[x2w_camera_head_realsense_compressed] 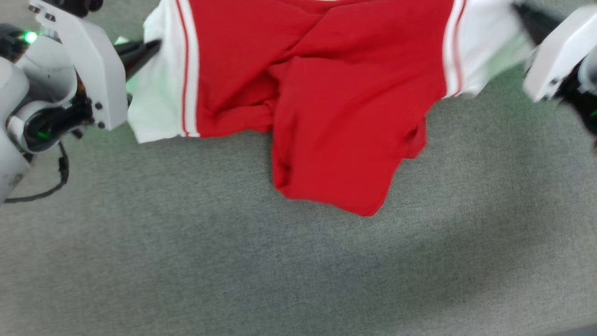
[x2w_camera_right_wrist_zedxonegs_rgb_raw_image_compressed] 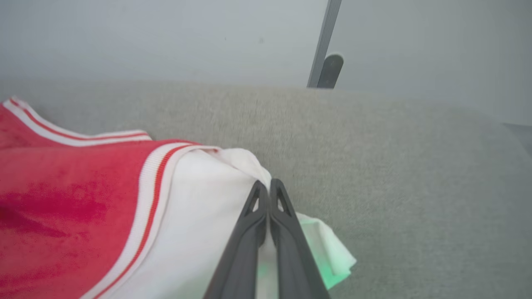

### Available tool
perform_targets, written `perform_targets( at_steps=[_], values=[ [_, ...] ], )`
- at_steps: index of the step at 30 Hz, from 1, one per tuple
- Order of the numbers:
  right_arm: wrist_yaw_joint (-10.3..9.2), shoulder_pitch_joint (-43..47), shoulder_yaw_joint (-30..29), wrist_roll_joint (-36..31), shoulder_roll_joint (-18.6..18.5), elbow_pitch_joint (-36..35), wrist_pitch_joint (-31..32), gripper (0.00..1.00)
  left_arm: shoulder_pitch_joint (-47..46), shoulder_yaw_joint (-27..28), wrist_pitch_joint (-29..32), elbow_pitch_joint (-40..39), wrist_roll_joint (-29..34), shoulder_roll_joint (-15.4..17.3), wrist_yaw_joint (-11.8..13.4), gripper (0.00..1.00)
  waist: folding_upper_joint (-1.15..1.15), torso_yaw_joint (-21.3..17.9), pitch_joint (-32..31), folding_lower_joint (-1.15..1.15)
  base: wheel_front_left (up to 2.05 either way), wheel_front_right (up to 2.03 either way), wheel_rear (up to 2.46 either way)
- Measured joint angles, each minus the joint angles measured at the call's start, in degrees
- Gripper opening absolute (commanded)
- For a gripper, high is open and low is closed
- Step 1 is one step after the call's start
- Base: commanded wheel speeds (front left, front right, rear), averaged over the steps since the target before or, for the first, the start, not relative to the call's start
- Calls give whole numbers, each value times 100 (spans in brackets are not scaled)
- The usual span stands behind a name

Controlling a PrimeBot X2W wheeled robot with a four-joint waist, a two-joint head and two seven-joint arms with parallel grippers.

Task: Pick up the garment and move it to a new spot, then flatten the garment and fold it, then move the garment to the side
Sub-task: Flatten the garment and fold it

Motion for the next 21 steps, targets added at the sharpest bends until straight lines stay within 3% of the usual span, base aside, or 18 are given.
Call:
perform_targets(
  at_steps=[5, 8, 12, 15, 21],
  values=[
    [0, -465, -647, -476, 57, 276, -1292, 0, 17, 366, -959, 248, -635, -168, -3, 0, 0, 170, -271, 0, 0, 0, 0],
    [0, -860, -1083, -711, 152, 643, -1714, 0, -163, 633, -1473, 559, -768, -322, -4, 0, 0, 323, -370, 0, 0, 0, 0],
    [0, -1603, -1601, -1015, 357, 1189, -2017, 0, -551, 1063, -2090, 1096, -1000, -700, -4, 0, 0, 547, -395, 0, 0, 0, 0],
    [1, -2289, -2180, -1067, 561, 1597, -2169, 0, -993, 1272, -2406, 1625, -988, -965, -5, 0, 0, 680, -328, 0, 0, 0, 0],
    [8, -3568, -3003, -1806, 679, 2376, -2582, 0, -2134, 1806, -2944, 2860, -790, -1524, -10, 0, 0, 863, -121, 0, 0, 0, 0]
  ],
)
